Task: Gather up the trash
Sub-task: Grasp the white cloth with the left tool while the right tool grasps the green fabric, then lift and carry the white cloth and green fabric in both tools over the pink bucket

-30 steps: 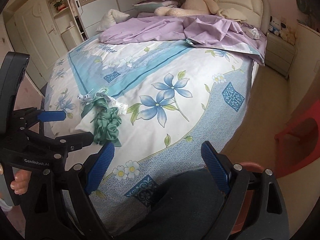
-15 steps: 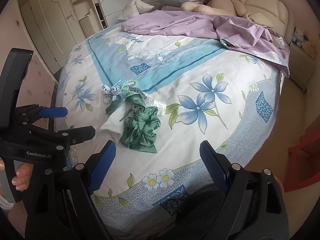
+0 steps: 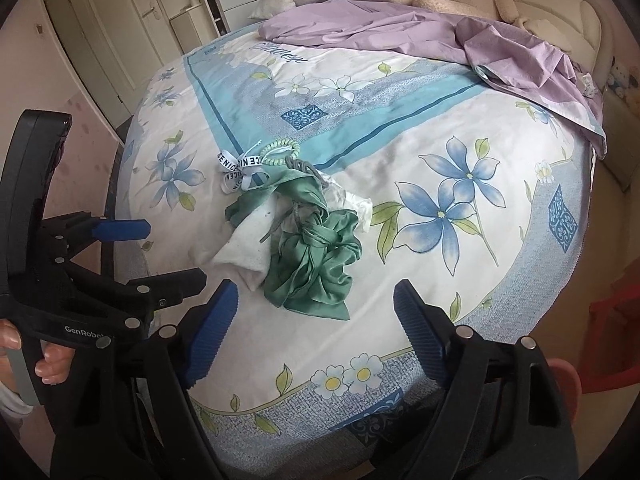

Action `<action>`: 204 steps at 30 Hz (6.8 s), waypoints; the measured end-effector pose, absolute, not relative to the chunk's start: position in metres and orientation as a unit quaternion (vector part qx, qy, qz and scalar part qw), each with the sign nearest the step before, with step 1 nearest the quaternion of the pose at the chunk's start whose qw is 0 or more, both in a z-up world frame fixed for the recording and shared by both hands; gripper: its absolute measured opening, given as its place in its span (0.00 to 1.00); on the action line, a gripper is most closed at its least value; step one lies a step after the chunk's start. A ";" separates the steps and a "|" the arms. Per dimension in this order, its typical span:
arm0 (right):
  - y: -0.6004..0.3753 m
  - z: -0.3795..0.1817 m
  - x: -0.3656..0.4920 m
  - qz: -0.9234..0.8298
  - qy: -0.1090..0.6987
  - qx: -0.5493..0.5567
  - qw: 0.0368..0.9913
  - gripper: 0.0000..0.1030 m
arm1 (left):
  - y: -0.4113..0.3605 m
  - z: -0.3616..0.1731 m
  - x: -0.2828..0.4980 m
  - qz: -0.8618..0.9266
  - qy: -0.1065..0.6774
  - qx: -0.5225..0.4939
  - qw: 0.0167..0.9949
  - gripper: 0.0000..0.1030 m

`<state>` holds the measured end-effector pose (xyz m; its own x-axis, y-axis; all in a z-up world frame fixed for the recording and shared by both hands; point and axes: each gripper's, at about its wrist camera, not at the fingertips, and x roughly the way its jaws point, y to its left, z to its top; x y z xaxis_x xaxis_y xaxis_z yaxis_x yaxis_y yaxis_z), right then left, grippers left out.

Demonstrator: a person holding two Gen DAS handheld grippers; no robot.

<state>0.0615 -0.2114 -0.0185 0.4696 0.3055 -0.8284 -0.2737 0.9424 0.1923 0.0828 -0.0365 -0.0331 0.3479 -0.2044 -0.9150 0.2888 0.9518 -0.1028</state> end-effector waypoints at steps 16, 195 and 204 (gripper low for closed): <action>-0.199 -0.050 0.089 0.170 0.516 0.023 0.839 0.71 | -0.045 -0.072 0.107 -0.201 0.581 0.047 0.787 0.54; -0.535 0.062 -0.109 -0.091 0.355 0.202 0.908 0.04 | -0.416 0.046 0.002 -0.452 0.537 0.178 0.690 0.05; -0.561 0.043 -0.132 -0.125 0.364 0.222 0.896 0.04 | -0.465 0.019 -0.013 -0.477 0.551 0.200 0.655 0.05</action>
